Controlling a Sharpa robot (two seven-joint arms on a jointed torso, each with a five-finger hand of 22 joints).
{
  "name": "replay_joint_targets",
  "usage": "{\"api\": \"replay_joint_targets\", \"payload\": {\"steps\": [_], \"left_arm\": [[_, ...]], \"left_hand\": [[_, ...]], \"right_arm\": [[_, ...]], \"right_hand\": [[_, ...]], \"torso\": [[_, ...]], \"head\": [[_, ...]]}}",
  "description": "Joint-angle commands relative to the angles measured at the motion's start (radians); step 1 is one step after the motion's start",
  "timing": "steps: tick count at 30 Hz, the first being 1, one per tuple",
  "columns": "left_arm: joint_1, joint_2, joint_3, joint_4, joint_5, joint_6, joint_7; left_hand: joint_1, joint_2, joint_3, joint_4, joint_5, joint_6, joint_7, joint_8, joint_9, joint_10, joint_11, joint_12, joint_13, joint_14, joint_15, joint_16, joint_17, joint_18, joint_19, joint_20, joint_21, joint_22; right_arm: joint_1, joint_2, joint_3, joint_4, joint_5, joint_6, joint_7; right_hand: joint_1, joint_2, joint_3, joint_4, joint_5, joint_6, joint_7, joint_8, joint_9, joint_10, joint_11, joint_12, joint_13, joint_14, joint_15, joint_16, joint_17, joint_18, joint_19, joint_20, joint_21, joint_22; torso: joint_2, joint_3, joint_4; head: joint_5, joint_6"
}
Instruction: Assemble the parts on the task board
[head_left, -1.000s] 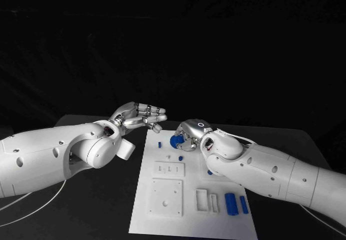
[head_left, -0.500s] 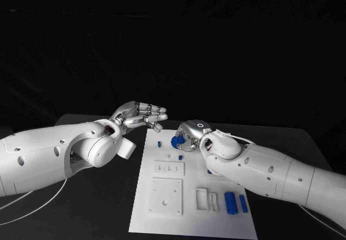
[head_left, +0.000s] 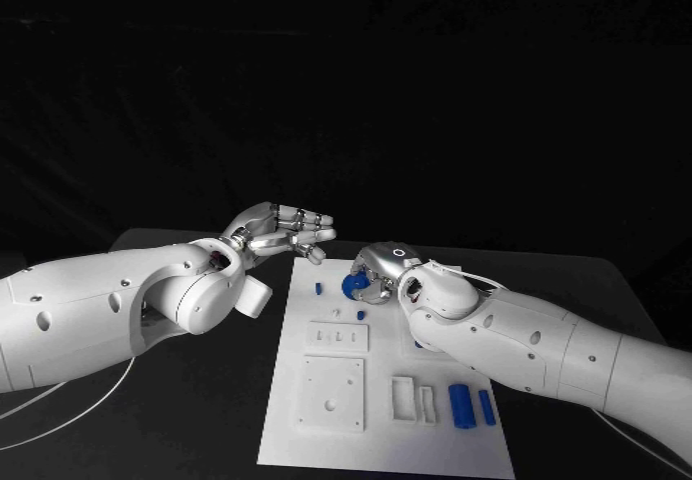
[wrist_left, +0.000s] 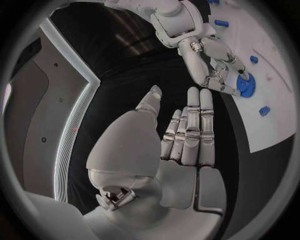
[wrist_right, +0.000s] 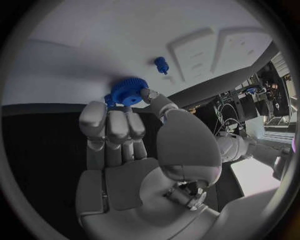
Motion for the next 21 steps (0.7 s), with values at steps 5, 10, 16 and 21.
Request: {"api": "replay_joint_targets", "payload": {"steps": [5, 10, 16, 21], "left_arm": [[0.001, 0.004, 0.001, -0.001, 0.002, 0.015, 0.006], [0.001, 0.004, 0.001, -0.002, 0.002, 0.015, 0.006], [0.001, 0.004, 0.001, -0.005, 0.004, 0.016, 0.005], [0.001, 0.005, 0.001, -0.008, 0.004, 0.015, 0.005]], "left_hand": [[0.0, 0.009, 0.002, -0.001, -0.003, -0.005, 0.0, -0.006, -0.002, -0.001, 0.002, -0.002, 0.001, -0.003, 0.003, -0.006, -0.001, 0.012, -0.005, 0.0, 0.005, -0.001], [-0.002, 0.011, 0.001, -0.002, -0.002, -0.005, 0.001, -0.006, -0.002, -0.001, 0.002, -0.002, 0.001, -0.004, 0.004, -0.005, -0.001, 0.013, -0.006, 0.001, 0.006, -0.005], [-0.001, 0.016, 0.002, -0.004, 0.003, -0.007, 0.002, -0.006, -0.002, -0.002, 0.003, -0.002, 0.001, -0.004, 0.004, -0.005, -0.001, 0.013, -0.006, 0.001, 0.006, -0.005], [-0.001, 0.016, 0.002, -0.004, 0.003, -0.007, 0.002, -0.006, -0.002, -0.002, 0.003, -0.002, 0.001, -0.004, 0.004, -0.005, -0.001, 0.013, -0.006, 0.001, 0.006, -0.005]], "right_arm": [[-0.002, 0.004, -0.001, -0.013, 0.032, 0.006, 0.021], [-0.002, 0.0, -0.002, -0.018, 0.048, 0.003, 0.025], [-0.004, -0.015, -0.002, -0.014, 0.081, -0.017, 0.036], [-0.006, -0.026, -0.002, -0.009, 0.11, -0.026, 0.047]], "right_hand": [[0.014, -0.001, -0.127, 0.089, -0.216, -0.09, 0.018, -0.001, -0.02, -0.012, 0.017, -0.016, -0.016, -0.003, 0.007, -0.011, -0.006, -0.003, 0.059, 0.011, -0.017, 0.103], [-0.014, -0.003, -0.092, 0.174, -0.269, -0.081, 0.015, -0.001, -0.019, -0.015, 0.015, -0.014, -0.022, -0.003, 0.007, -0.014, -0.009, -0.001, 0.059, 0.011, -0.02, 0.103], [-0.029, -0.004, -0.066, 0.169, -0.207, -0.07, 0.013, -0.001, -0.019, -0.014, 0.013, -0.01, -0.023, -0.003, 0.005, -0.015, -0.01, -0.002, 0.06, 0.01, -0.02, 0.103], [-0.04, 0.002, -0.061, 0.151, -0.156, -0.055, 0.01, -0.001, -0.019, -0.013, 0.01, -0.008, -0.022, -0.002, 0.003, -0.013, -0.009, -0.003, 0.06, 0.007, -0.017, 0.104]], "torso": [[-0.001, -0.0011, 0.0], [-0.001, -0.0003, -0.0014], [-0.001, 0.001, -0.0021], [-0.003, 0.0016, -0.0051]], "head": [[0.002, -0.003], [0.003, -0.003], [0.001, 0.001], [0.002, 0.003]]}}
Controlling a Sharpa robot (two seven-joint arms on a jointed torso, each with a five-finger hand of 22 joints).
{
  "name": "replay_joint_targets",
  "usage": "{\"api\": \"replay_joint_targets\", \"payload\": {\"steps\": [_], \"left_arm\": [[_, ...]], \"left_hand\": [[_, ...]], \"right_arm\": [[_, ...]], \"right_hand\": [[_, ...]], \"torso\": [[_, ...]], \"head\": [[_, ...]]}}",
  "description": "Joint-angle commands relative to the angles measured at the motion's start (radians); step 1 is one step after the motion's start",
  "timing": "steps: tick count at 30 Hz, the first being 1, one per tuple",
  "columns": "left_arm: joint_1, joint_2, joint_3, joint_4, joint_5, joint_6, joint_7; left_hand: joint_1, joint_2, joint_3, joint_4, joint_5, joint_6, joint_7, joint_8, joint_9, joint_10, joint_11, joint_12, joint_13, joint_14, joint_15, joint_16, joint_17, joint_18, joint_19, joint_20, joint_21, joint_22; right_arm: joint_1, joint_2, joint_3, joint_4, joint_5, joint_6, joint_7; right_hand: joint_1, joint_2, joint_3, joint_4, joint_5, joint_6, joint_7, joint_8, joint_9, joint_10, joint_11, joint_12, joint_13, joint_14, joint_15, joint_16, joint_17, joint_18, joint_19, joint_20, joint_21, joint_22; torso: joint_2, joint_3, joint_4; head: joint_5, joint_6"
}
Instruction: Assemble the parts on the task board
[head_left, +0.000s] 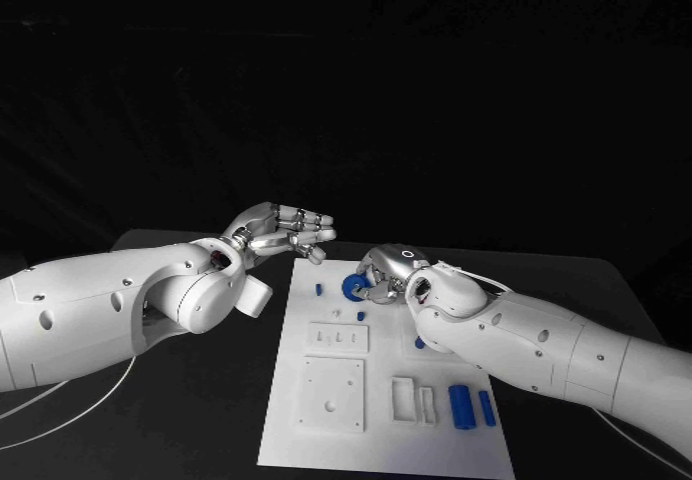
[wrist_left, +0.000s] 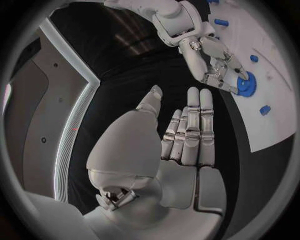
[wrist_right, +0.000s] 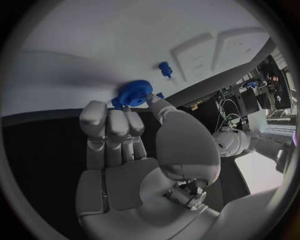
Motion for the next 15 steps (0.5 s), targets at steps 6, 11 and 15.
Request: {"api": "replay_joint_targets", "payload": {"steps": [6, 11, 15], "left_arm": [[0.001, 0.001, 0.001, -0.003, 0.005, 0.013, 0.007], [0.001, -0.001, 0.001, -0.006, 0.005, 0.011, 0.007], [0.001, -0.003, 0.001, -0.008, 0.005, 0.01, 0.007]], "left_hand": [[-0.004, 0.014, -0.001, -0.009, 0.004, -0.008, 0.002, -0.006, -0.001, -0.002, 0.003, -0.002, 0.001, -0.006, 0.005, -0.006, -0.002, 0.013, -0.007, 0.001, 0.007, -0.002], [-0.004, 0.014, -0.001, -0.009, 0.004, -0.008, 0.002, -0.006, -0.001, -0.002, 0.003, -0.002, 0.001, -0.006, 0.005, -0.006, -0.002, 0.013, -0.007, 0.001, 0.007, -0.002], [-0.004, 0.014, -0.001, -0.009, 0.004, -0.008, 0.002, -0.006, -0.001, -0.002, 0.003, -0.002, 0.001, -0.006, 0.005, -0.006, -0.002, 0.013, -0.007, 0.001, 0.007, -0.002]], "right_arm": [[-0.005, -0.019, -0.001, 0.01, 0.054, -0.007, 0.023], [-0.007, -0.028, -0.001, 0.013, 0.057, 0.0, 0.023], [-0.01, -0.038, -0.001, 0.017, 0.058, 0.003, 0.022]], "right_hand": [[-0.012, 0.002, -0.005, -0.011, 0.008, 0.015, -0.003, -0.003, 0.001, -0.002, -0.001, 0.003, 0.0, -0.003, 0.003, -0.004, -0.001, -0.004, 0.06, 0.0, -0.001, 0.104], [-0.012, 0.003, -0.006, -0.011, 0.008, 0.017, -0.004, -0.003, 0.001, -0.002, -0.001, 0.004, 0.001, -0.002, 0.003, -0.004, -0.001, -0.004, 0.059, 0.0, -0.001, 0.104], [-0.013, 0.003, -0.008, -0.012, 0.009, 0.02, -0.004, -0.003, 0.001, -0.002, -0.001, 0.004, 0.001, -0.002, 0.003, -0.003, -0.001, -0.004, 0.06, 0.0, 0.0, 0.104]], "torso": [[0.001, 0.0021, 0.0003], [0.001, 0.0006, 0.0007], [0.001, 0.0005, 0.0016]], "head": [[-0.003, 0.003], [-0.005, 0.001], [-0.003, 0.0]]}}
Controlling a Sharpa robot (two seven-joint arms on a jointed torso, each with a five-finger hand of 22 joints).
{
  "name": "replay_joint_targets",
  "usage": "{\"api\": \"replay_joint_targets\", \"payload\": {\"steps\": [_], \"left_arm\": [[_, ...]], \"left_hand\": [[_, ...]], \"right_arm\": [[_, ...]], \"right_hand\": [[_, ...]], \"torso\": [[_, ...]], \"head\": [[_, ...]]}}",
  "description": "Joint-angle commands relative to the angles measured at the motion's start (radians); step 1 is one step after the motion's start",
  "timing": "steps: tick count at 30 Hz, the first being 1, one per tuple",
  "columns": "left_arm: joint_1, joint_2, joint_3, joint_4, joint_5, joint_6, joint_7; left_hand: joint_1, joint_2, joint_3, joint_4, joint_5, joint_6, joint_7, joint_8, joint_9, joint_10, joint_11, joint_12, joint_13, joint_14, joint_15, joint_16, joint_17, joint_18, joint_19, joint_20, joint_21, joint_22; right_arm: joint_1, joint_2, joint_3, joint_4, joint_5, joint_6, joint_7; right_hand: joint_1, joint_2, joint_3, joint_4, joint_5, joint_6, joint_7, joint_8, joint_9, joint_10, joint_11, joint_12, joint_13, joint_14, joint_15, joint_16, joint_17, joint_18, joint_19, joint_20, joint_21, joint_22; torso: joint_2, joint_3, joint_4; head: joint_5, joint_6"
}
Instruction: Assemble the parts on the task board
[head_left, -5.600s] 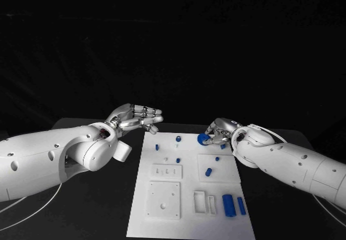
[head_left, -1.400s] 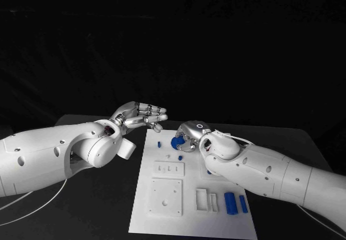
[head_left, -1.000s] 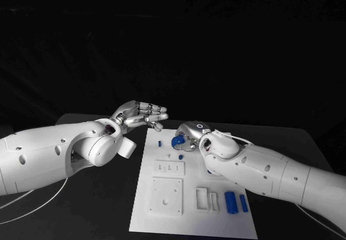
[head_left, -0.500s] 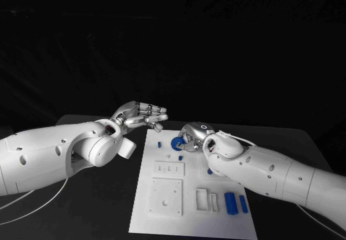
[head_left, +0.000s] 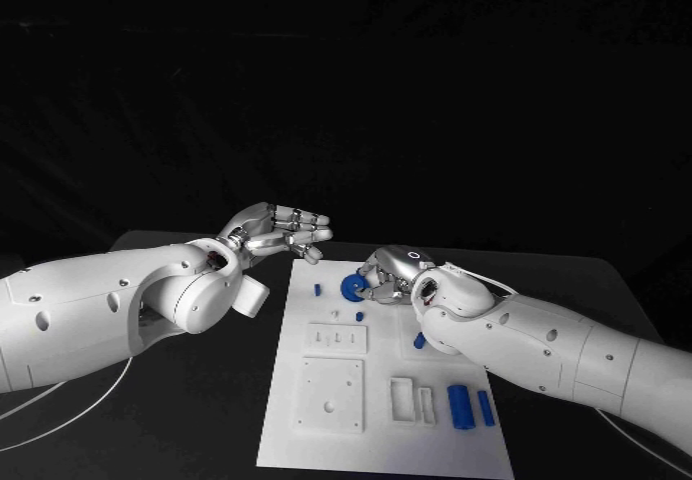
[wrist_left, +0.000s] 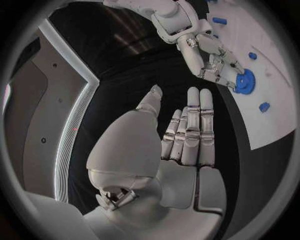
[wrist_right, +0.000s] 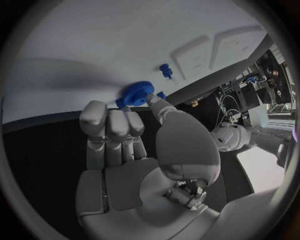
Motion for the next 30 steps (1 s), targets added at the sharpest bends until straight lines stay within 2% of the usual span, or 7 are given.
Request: {"api": "replay_joint_targets", "payload": {"steps": [1, 10, 13, 15, 18, 26, 30], "left_arm": [[0.001, 0.0, 0.001, 0.0, 0.004, 0.01, 0.007], [0.001, -0.004, 0.001, -0.001, 0.004, 0.008, 0.007], [0.001, -0.005, 0.001, -0.001, 0.004, 0.008, 0.007], [0.001, -0.005, 0.001, -0.001, 0.004, 0.007, 0.007], [0.001, -0.005, 0.001, -0.002, 0.004, 0.007, 0.007], [0.001, -0.01, 0.001, -0.008, 0.004, 0.007, 0.008], [0.001, -0.01, 0.001, -0.016, 0.004, 0.004, 0.01]], "left_hand": [[0.002, 0.009, 0.003, -0.005, 0.004, -0.008, 0.002, -0.006, -0.001, -0.002, 0.003, -0.002, 0.001, -0.006, 0.005, -0.006, -0.001, 0.013, -0.007, 0.002, 0.007, -0.001], [0.002, 0.009, 0.003, -0.005, 0.004, -0.008, 0.002, -0.006, -0.001, -0.002, 0.003, -0.002, 0.001, -0.006, 0.005, -0.006, -0.001, 0.013, -0.007, 0.002, 0.007, -0.001], [0.002, 0.009, 0.003, -0.005, 0.004, -0.008, 0.002, -0.006, -0.001, -0.002, 0.003, -0.002, 0.001, -0.006, 0.005, -0.006, -0.001, 0.013, -0.007, 0.002, 0.007, -0.001], [0.002, 0.009, 0.003, -0.005, 0.004, -0.008, 0.002, -0.006, -0.001, -0.002, 0.003, -0.002, 0.001, -0.006, 0.005, -0.006, -0.001, 0.013, -0.007, 0.002, 0.007, -0.001], [0.002, 0.009, 0.003, -0.005, 0.004, -0.008, 0.002, -0.006, -0.001, -0.002, 0.003, -0.002, 0.001, -0.006, 0.005, -0.006, -0.001, 0.013, -0.007, 0.002, 0.007, -0.001], [0.001, 0.006, 0.004, -0.007, 0.004, -0.008, 0.003, -0.006, -0.001, -0.003, 0.004, -0.002, 0.001, -0.006, 0.005, -0.005, -0.001, 0.013, -0.008, 0.002, 0.009, -0.002], [0.003, 0.006, 0.005, -0.007, 0.004, -0.01, 0.003, -0.007, -0.001, -0.003, 0.004, -0.002, 0.001, -0.006, 0.005, -0.005, -0.001, 0.013, -0.009, 0.002, 0.009, -0.002]], "right_arm": [[-0.006, -0.009, -0.002, 0.002, 0.009, 0.016, 0.003], [-0.011, -0.027, -0.002, 0.017, 0.026, 0.042, 0.005], [-0.013, -0.031, -0.002, 0.019, 0.032, 0.05, 0.006], [-0.013, -0.032, -0.002, 0.02, 0.033, 0.047, 0.006], [-0.014, -0.039, -0.002, 0.023, 0.035, 0.026, 0.004], [-0.016, -0.088, -0.001, 0.057, 0.039, -0.061, -0.013], [-0.015, -0.126, 0.015, 0.084, 0.05, -0.085, -0.013]], "right_hand": [[-0.01, 0.002, -0.004, -0.003, 0.005, 0.009, 0.0, 0.0, 0.001, -0.002, -0.001, 0.004, 0.001, -0.002, 0.003, -0.004, -0.001, -0.004, 0.06, 0.0, 0.0, 0.104], [-0.02, 0.007, -0.007, 0.007, 0.003, 0.022, -0.004, 0.0, 0.001, 0.001, -0.002, 0.007, 0.002, -0.002, 0.002, -0.002, 0.0, -0.006, 0.06, -0.001, 0.003, 0.105], [-0.039, 0.021, 0.007, 0.033, -0.023, 0.022, -0.005, 0.0, 0.001, 0.001, -0.003, 0.008, 0.003, -0.002, 0.001, -0.002, 0.0, -0.007, 0.06, -0.001, 0.003, 0.105], [-0.053, 0.014, 0.051, 0.039, -0.051, 0.023, -0.004, 0.0, 0.001, 0.001, -0.003, 0.007, 0.003, -0.002, 0.001, -0.001, 0.0, -0.007, 0.06, -0.002, 0.004, 0.105], [-0.068, 0.016, 0.089, 0.038, -0.065, 0.022, -0.005, 0.0, 0.001, 0.001, -0.003, 0.008, 0.003, -0.002, 0.0, -0.001, 0.0, -0.007, 0.06, -0.003, 0.004, 0.105], [-0.073, -0.002, 0.093, 0.031, -0.059, 0.022, -0.005, 0.0, 0.001, 0.005, -0.004, 0.011, 0.004, -0.001, -0.001, 0.0, 0.001, -0.006, 0.061, -0.004, 0.005, 0.104], [-0.055, -0.015, 0.057, 0.037, -0.05, 0.013, -0.002, 0.001, 0.002, 0.006, -0.002, 0.009, 0.004, -0.002, 0.001, -0.001, -0.002, -0.005, 0.06, -0.002, 0.005, 0.104]], "torso": [[0.0, -0.0005, 0.0009], [0.002, -0.0006, 0.0001], [0.001, -0.0006, 0.0004], [0.001, -0.0007, 0.0002], [0.0, -0.0006, 0.0006], [0.0, -0.0002, 0.0], [-0.001, -0.0001, -0.0009]], "head": [[0.002, -0.002], [0.003, -0.004], [0.004, -0.004], [0.003, -0.004], [0.003, -0.004], [0.003, -0.002], [0.001, 0.001]]}}
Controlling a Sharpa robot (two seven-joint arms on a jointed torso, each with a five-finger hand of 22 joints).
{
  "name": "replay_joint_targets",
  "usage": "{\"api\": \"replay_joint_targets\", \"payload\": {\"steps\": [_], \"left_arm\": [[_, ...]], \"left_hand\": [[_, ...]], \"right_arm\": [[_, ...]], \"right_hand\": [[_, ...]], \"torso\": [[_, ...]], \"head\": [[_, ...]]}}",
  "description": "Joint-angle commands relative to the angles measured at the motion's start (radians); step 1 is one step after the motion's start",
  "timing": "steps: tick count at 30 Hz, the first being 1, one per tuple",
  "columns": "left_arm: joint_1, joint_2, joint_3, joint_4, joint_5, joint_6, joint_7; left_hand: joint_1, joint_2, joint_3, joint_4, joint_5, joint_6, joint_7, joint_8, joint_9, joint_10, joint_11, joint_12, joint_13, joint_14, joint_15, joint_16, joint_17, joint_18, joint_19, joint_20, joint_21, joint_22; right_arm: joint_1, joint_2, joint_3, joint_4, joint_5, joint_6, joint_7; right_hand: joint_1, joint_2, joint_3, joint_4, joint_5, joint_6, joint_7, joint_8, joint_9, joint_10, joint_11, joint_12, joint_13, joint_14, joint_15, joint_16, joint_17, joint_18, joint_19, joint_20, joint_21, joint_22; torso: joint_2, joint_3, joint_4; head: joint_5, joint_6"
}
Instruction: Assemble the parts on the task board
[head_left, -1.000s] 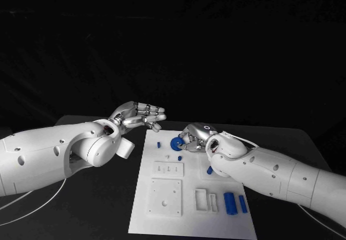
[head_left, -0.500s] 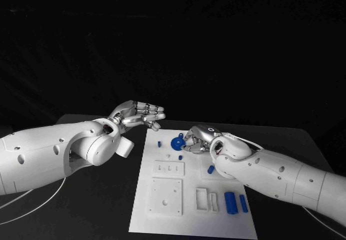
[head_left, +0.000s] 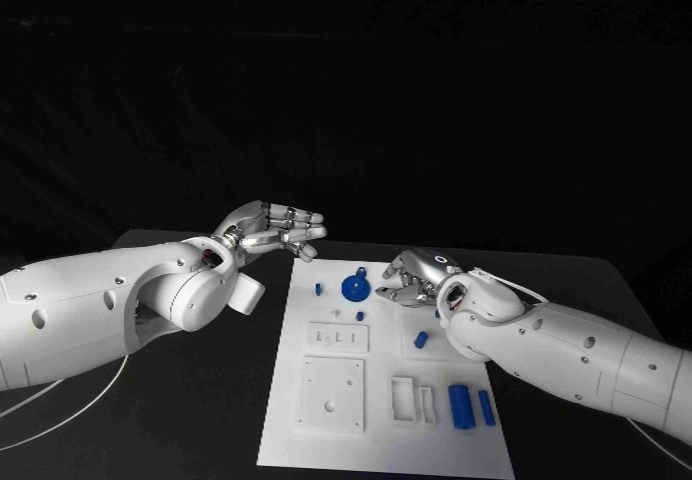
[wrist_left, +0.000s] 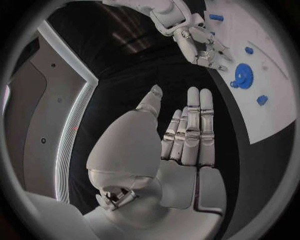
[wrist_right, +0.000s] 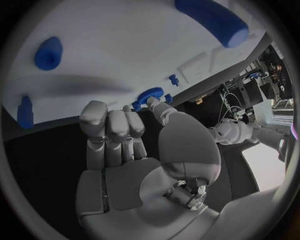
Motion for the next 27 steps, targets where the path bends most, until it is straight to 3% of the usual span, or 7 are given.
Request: {"api": "replay_joint_targets", "payload": {"steps": [1, 9, 14, 16, 22, 25, 27], "left_arm": [[0.001, 0.001, 0.001, -0.007, 0.004, 0.004, 0.01], [0.001, 0.005, 0.001, -0.024, 0.003, 0.009, 0.007], [0.001, 0.01, 0.0, -0.038, 0.0, 0.037, 0.004], [0.001, 0.011, 0.0, -0.043, -0.001, 0.054, 0.006], [0.0, 0.013, -0.001, -0.056, 0.001, 0.086, 0.009], [0.0, 0.015, -0.001, -0.061, 0.002, 0.092, 0.01], [-0.001, 0.017, -0.001, -0.063, 0.003, 0.094, 0.01]], "left_hand": [[0.003, 0.006, 0.001, -0.004, 0.004, -0.006, -0.001, -0.007, -0.001, -0.003, 0.004, -0.002, 0.001, -0.002, 0.001, -0.005, -0.001, 0.013, -0.007, 0.0, 0.002, -0.001], [0.001, 0.015, -0.009, -0.012, 0.003, 0.012, 0.007, -0.006, 0.0, 0.056, 0.003, -0.003, 0.001, -0.011, 0.007, -0.009, -0.003, 0.012, -0.02, 0.005, -0.003, -0.003], [-0.006, 0.042, -0.032, -0.034, 0.002, 0.036, 0.001, -0.005, 0.001, 0.178, -0.015, -0.003, 0.001, -0.033, 0.009, -0.029, -0.016, 0.004, -0.046, 0.009, -0.024, -0.013], [-0.006, 0.05, -0.043, -0.048, 0.005, 0.034, -0.001, -0.004, 0.001, 0.165, -0.013, 0.001, 0.003, -0.025, 0.013, -0.069, -0.038, 0.006, -0.039, 0.012, -0.047, -0.027], [-0.01, 0.068, -0.063, -0.076, 0.005, 0.031, -0.013, -0.005, 0.0, 0.13, -0.014, -0.003, 0.001, 0.049, 0.006, -0.173, -0.071, 0.009, 0.013, 0.004, -0.087, -0.054], [-0.01, 0.066, -0.064, -0.077, 0.005, 0.03, -0.011, -0.005, 0.0, 0.128, -0.013, -0.003, 0.001, 0.052, 0.006, -0.173, -0.069, 0.009, 0.015, 0.004, -0.088, -0.054], [-0.011, 0.065, -0.065, -0.077, 0.005, 0.03, -0.011, -0.005, 0.0, 0.126, -0.013, -0.003, 0.001, 0.055, 0.005, -0.172, -0.067, 0.009, 0.017, 0.004, -0.087, -0.054]], "right_arm": [[0.003, -0.029, 0.014, 0.023, 0.02, -0.059, -0.005], [0.009, -0.124, 0.074, 0.063, 0.133, -0.016, 0.088], [0.012, -0.198, 0.103, 0.061, 0.241, 0.042, 0.218], [0.013, -0.223, 0.11, 0.051, 0.267, 0.057, 0.268], [0.013, -0.263, 0.119, -0.007, 0.301, 0.115, 0.341], [0.013, -0.266, 0.12, -0.039, 0.305, 0.144, 0.353], [0.011, -0.263, 0.12, -0.057, 0.306, 0.157, 0.358]], "right_hand": [[0.016, -0.017, -0.043, 0.007, 0.009, -0.009, 0.004, 0.0, 0.0, 0.006, -0.001, 0.001, 0.0, -0.002, 0.001, 0.0, -0.002, -0.004, 0.06, -0.002, 0.005, 0.104], [0.118, -0.016, -0.216, 0.004, 0.049, -0.023, 0.006, -0.001, 0.0, 0.001, 0.004, -0.004, -0.003, -0.003, 0.007, -0.007, -0.006, -0.006, 0.058, 0.004, -0.003, 0.104], [0.2, 0.013, -0.215, -0.069, 0.08, -0.007, 0.009, 0.001, 0.001, -0.003, 0.004, -0.005, -0.003, -0.005, 0.003, -0.009, -0.004, -0.007, 0.055, 0.002, -0.006, 0.105], [0.216, 0.022, -0.194, -0.095, 0.143, 0.015, 0.007, -0.001, 0.0, 0.005, 0.003, 0.007, 0.003, -0.001, 0.003, 0.01, 0.011, -0.011, 0.058, 0.001, 0.011, 0.11], [0.186, 0.033, -0.191, -0.152, 0.168, 0.011, 0.008, -0.001, -0.001, 0.006, 0.003, 0.008, 0.005, -0.002, 0.001, 0.012, 0.023, -0.013, 0.055, -0.002, 0.024, 0.112], [0.184, 0.035, -0.196, -0.175, 0.181, 0.015, 0.007, -0.001, 0.0, 0.008, 0.003, 0.013, 0.009, -0.002, 0.001, 0.017, 0.03, -0.013, 0.055, -0.002, 0.031, 0.113], [0.184, 0.035, -0.199, -0.182, 0.181, 0.012, 0.008, -0.001, 0.0, 0.008, 0.003, 0.014, 0.01, -0.001, 0.002, 0.019, 0.033, -0.014, 0.055, -0.001, 0.033, 0.114]], "torso": [[-0.001, 0.0004, -0.0006], [-0.006, 0.0032, -0.0085], [-0.01, 0.0067, -0.0183], [-0.011, 0.0093, -0.0232], [-0.013, 0.0184, -0.0352], [-0.015, 0.0239, -0.0372], [-0.015, 0.0245, -0.0355]], "head": [[-0.003, 0.004], [-0.014, 0.01], [-0.021, 0.009], [-0.027, 0.011], [-0.029, 0.01], [-0.029, 0.009], [-0.03, 0.009]]}}
